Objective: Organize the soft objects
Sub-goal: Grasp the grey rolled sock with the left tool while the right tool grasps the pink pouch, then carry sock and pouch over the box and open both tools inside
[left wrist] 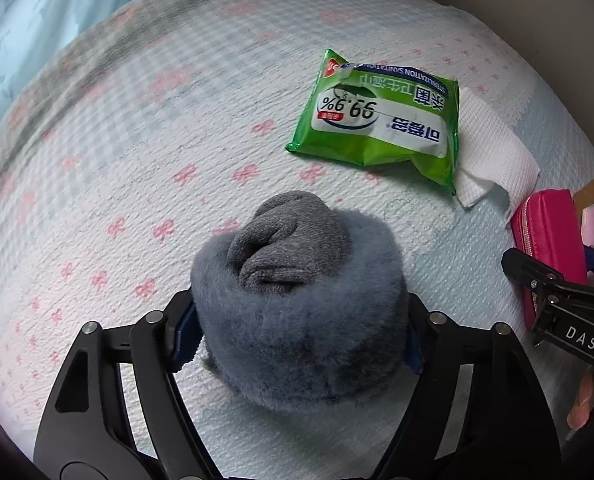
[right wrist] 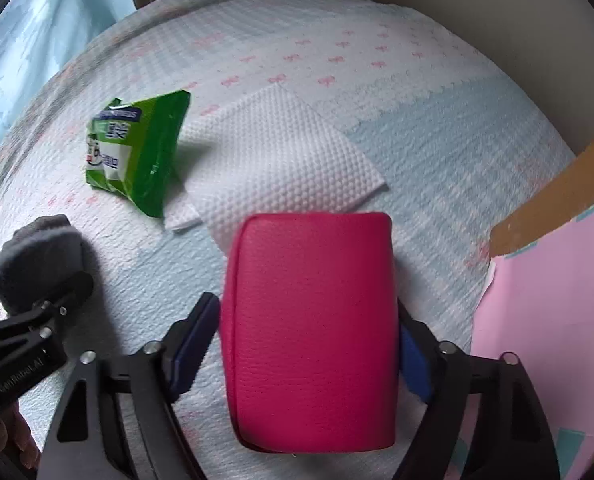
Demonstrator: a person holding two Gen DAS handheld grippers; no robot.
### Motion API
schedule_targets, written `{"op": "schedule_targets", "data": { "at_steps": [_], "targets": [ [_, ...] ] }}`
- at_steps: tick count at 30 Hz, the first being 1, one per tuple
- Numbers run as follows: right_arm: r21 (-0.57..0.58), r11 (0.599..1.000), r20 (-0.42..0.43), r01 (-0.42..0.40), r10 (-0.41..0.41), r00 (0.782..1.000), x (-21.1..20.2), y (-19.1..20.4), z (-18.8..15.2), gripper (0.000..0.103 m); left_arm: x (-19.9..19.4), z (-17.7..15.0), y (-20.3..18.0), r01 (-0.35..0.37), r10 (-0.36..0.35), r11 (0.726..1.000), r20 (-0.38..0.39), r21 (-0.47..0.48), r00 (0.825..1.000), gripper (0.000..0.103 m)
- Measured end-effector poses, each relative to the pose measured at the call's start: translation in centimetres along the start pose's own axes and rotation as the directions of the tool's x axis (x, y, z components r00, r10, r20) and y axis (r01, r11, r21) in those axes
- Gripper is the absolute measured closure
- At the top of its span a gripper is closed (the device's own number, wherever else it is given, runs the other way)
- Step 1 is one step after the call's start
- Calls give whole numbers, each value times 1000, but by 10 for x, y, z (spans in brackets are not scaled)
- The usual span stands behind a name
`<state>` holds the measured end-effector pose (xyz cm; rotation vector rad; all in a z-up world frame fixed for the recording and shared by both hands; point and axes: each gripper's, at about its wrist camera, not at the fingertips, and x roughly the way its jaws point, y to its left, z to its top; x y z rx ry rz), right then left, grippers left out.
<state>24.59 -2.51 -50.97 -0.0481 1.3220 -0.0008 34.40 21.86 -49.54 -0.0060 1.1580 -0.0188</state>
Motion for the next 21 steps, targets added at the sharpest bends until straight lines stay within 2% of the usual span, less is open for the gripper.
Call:
{"op": "schedule_targets", "data": {
  "at_steps": [9,11,15,21],
  "targets": [
    [3,1000,4,5,-5,1000,-5,1,-1,48,-8,1,3,3,-3,1000,3,6,1000,51],
    [14,1000,8,-2,2,1000,-10,0,0,53,-14,0,3,3,-3,1000,1,3,1000,52],
    [34,999,21,-26,25,999,-26,-3,-1,56,-30,2,3,-1,1,1000,9,-4,1000,54],
    [40,998,70,-50,47,996,-69,-1,0,57,-85,5,-5,-8,8,1000,58,-7,998,54]
  ]
}}
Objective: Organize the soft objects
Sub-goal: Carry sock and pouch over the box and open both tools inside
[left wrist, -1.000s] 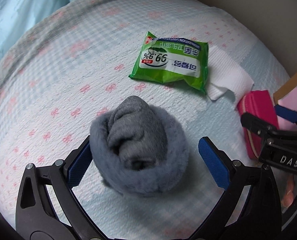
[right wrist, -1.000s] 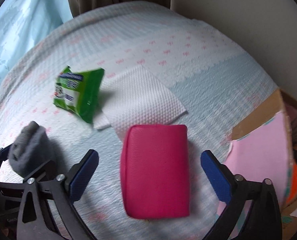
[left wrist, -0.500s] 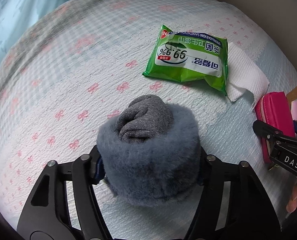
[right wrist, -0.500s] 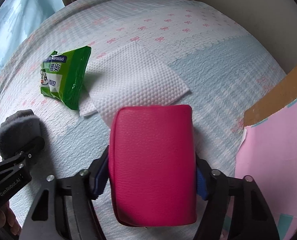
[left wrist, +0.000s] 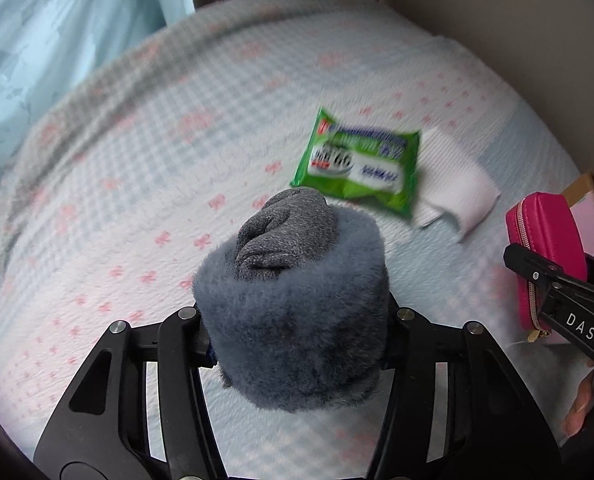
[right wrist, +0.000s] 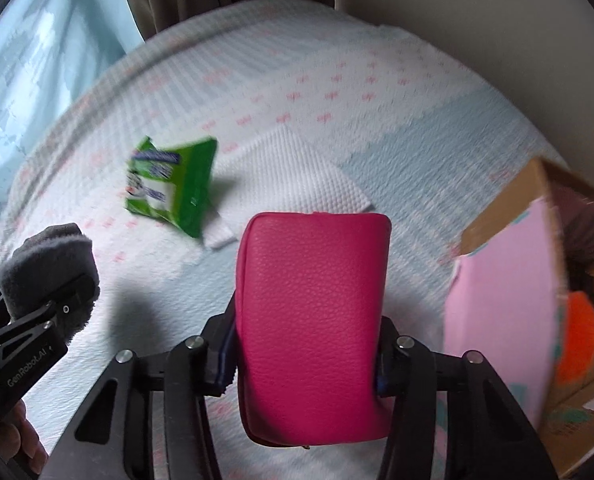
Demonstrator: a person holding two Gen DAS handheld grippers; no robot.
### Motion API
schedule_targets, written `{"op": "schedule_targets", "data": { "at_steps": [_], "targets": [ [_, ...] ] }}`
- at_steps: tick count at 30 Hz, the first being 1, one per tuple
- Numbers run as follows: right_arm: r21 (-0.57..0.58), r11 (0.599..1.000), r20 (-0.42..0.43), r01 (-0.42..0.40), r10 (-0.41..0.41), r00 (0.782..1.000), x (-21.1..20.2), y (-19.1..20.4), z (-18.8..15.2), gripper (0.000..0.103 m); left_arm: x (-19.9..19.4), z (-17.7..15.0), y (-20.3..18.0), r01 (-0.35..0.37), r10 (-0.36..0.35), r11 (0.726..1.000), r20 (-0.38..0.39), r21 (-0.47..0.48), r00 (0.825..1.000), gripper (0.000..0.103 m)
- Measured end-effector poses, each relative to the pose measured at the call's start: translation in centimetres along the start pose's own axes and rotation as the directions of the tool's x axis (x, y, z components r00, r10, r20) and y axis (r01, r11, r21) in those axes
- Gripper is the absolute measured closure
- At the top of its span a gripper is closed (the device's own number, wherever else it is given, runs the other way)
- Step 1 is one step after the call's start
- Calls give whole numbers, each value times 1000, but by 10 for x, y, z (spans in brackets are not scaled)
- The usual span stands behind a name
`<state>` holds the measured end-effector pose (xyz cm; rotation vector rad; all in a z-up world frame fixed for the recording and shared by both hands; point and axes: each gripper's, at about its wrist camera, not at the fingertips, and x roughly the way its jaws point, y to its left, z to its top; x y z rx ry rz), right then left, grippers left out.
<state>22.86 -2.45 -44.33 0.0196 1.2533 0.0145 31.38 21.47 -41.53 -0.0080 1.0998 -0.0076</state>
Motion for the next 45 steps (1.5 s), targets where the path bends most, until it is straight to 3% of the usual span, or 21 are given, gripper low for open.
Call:
{"op": "schedule_targets", "data": {
  "at_steps": [8,15,22,32,45],
  "targets": [
    [16,999,98,-39,37,995,-103,-1,9,57,-106,10,-21,0,0,1000,81,2,997,54],
    [33,997,170,-65,58,984,-204,-24,4,57,-208,10,-66,27,-32,999,146,38,989,54],
    [59,998,217,-38,24,976,-277,-72,-8,57,-256,5,-130,108,-120,991,172,78,978,54],
    [142,990,190,21,-48,981,-302,-185,-19,57,-259,0,-258,188,-211,967,131,170,969,54],
    [169,986,48,1,-10,999,-235,-302,2,57,-170,27,-373,193,-192,967,-22,165,981,54]
  ]
}}
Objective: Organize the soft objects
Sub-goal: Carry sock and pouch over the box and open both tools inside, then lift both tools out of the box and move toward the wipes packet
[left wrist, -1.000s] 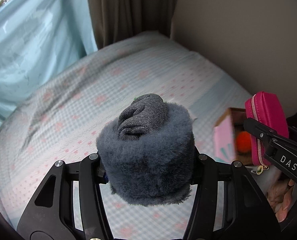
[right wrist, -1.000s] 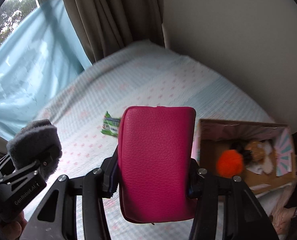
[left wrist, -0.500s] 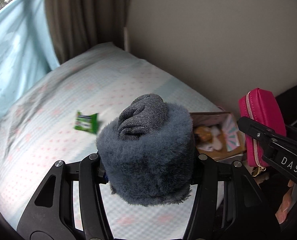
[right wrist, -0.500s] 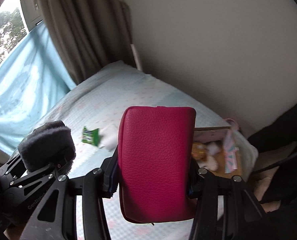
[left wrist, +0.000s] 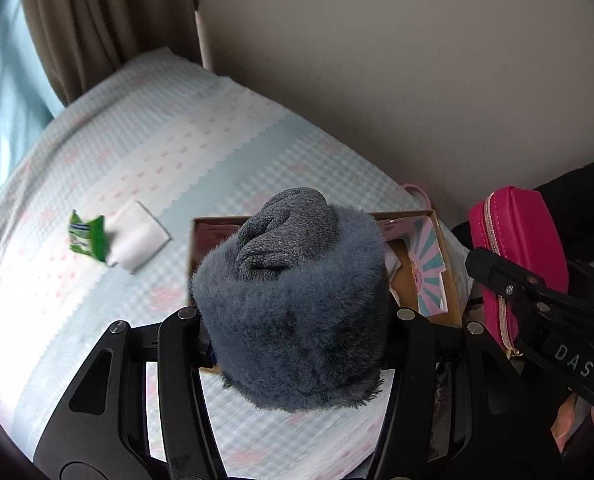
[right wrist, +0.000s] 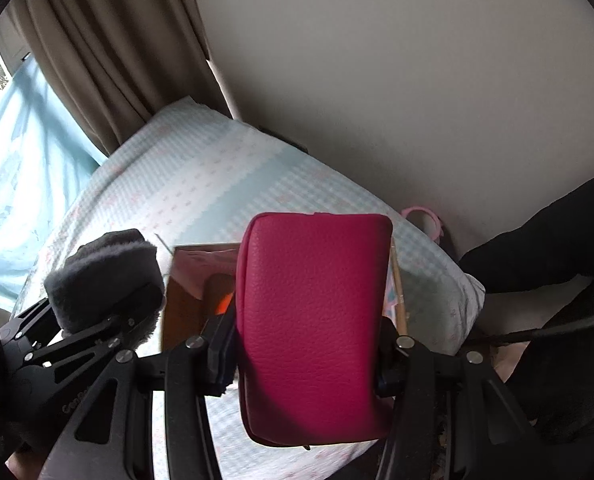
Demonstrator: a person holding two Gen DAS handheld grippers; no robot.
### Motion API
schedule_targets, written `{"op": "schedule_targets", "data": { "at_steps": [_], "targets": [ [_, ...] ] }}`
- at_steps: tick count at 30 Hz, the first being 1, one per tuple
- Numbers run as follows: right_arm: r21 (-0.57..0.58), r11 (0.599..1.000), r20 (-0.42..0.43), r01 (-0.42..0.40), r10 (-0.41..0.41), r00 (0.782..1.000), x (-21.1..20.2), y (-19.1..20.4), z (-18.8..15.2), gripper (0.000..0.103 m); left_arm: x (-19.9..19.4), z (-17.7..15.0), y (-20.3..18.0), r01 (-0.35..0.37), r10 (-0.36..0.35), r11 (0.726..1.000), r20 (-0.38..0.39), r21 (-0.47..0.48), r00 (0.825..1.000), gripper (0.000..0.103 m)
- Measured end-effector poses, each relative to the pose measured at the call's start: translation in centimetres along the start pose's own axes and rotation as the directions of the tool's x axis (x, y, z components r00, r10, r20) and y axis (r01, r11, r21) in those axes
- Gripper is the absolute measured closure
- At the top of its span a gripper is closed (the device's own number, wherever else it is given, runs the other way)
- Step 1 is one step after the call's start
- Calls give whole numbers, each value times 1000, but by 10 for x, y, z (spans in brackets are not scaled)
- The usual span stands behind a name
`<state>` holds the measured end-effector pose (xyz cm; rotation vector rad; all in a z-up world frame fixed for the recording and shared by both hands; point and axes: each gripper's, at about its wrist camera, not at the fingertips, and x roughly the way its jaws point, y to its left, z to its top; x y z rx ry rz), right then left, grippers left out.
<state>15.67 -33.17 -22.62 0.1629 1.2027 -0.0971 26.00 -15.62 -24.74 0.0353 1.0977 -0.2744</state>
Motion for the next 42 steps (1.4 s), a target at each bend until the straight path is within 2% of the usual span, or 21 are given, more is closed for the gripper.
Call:
{"op": "schedule_targets", "data": {
  "at_steps": [6,10,14,16,17,18,19,20,22,25,28,33,36,42],
  "targets": [
    [11,1000,-93,-28,29,995,51,-32,11,57,58,8,-22,-29,28,999,-85,-14,996,53],
    [46,997,-159,-54,60,985,83,-48,10,57,99,6,-23,-46,42,999,-163,-25,986,53],
    [71,995,-213,-72,86,973,107,-56,9,57,117,1,-23,-63,59,998,-210,-16,976,53],
    [89,993,-230,-81,99,968,115,-59,9,57,120,-1,-22,-46,42,999,-210,-14,977,45],
    [106,991,-237,-87,110,965,120,-61,9,55,120,-1,-25,-43,41,999,-204,-7,978,32],
    [124,988,-243,-94,122,962,124,-63,8,53,121,-1,-26,-76,76,997,-204,5,976,20],
    [140,986,-239,-91,123,963,126,-65,9,47,123,0,-26,-107,109,994,-213,22,971,11],
    [154,984,-229,-88,122,966,128,-67,9,24,124,-1,-25,-110,114,994,-219,28,969,0],
    [173,981,-198,-90,125,972,127,-71,10,0,127,-3,-20,-108,111,994,-229,25,967,0],
    [166,982,-193,-85,117,974,125,-69,10,0,128,-8,-11,-97,95,995,-262,3,960,0],
    [150,986,-186,-74,102,977,121,-65,8,0,123,-13,-6,-81,75,997,-263,-10,962,0],
    [152,987,-141,-45,67,988,106,-58,2,0,106,-17,-9,-89,101,994,-254,60,962,0],
    [154,988,-133,-10,31,991,93,-52,-2,0,89,-19,-9,-84,102,993,-232,86,967,0],
    [176,984,-88,2,13,996,55,-33,-14,0,47,-27,2,-66,77,996,-185,65,980,0]
  ]
}}
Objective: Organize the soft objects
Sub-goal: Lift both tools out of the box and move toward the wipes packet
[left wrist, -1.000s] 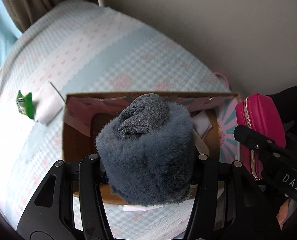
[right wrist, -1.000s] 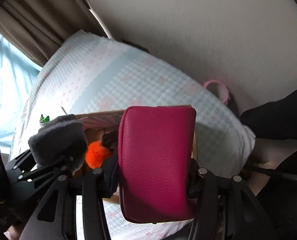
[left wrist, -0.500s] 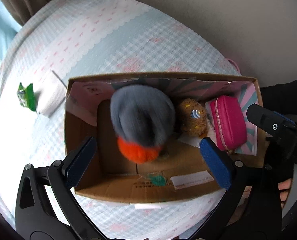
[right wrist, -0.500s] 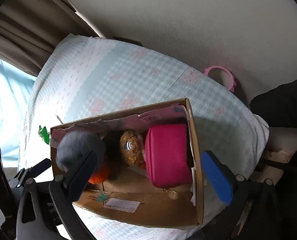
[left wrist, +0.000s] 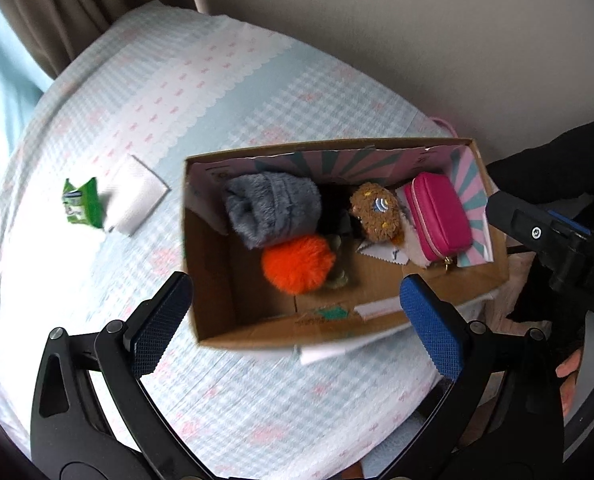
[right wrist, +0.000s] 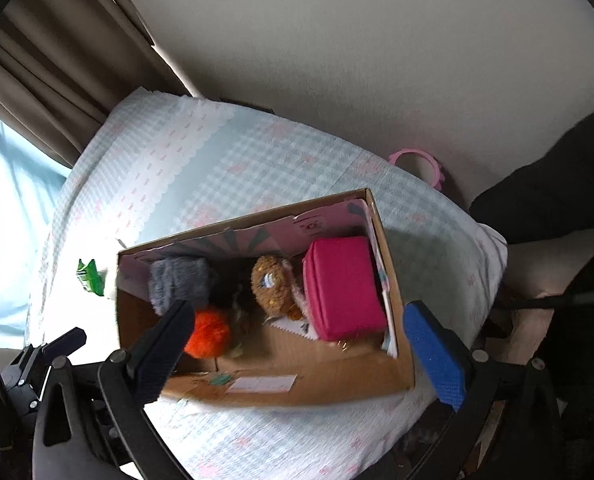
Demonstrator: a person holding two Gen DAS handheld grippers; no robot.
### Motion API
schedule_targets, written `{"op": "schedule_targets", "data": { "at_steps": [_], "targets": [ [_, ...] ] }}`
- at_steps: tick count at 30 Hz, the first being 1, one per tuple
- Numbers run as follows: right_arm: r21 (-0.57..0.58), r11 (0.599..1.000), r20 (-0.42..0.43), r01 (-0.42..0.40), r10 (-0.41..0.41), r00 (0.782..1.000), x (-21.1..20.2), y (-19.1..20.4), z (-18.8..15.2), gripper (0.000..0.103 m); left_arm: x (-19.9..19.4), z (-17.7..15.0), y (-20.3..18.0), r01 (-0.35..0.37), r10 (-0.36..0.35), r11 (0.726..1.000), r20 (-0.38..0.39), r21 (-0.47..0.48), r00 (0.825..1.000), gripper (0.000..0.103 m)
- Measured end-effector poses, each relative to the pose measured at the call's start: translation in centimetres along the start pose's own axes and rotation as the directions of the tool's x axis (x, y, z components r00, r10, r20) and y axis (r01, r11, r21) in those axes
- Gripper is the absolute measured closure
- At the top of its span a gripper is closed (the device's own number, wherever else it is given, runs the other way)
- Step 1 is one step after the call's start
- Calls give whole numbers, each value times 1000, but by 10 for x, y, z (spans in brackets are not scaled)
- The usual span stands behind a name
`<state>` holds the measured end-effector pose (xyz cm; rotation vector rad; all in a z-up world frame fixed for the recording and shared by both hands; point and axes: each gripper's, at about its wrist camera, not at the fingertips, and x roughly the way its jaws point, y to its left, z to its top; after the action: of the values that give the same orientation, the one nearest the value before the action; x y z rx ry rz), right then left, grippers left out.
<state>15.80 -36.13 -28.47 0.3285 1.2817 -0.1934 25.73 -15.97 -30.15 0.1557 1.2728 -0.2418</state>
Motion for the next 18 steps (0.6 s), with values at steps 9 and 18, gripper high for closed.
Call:
{"op": "schedule_targets", "data": {
  "at_steps": [9,18],
  "targets": [
    [-93,995,109,30,-19,994,-77,43,-29,0,-86,-31,38,18,-12,999,131,-40,991,0],
    [-221,973,243,62,-6,970,-155,110,-56,0,-178,-75,98,15,13,995,289,-94,957,0]
  ]
}}
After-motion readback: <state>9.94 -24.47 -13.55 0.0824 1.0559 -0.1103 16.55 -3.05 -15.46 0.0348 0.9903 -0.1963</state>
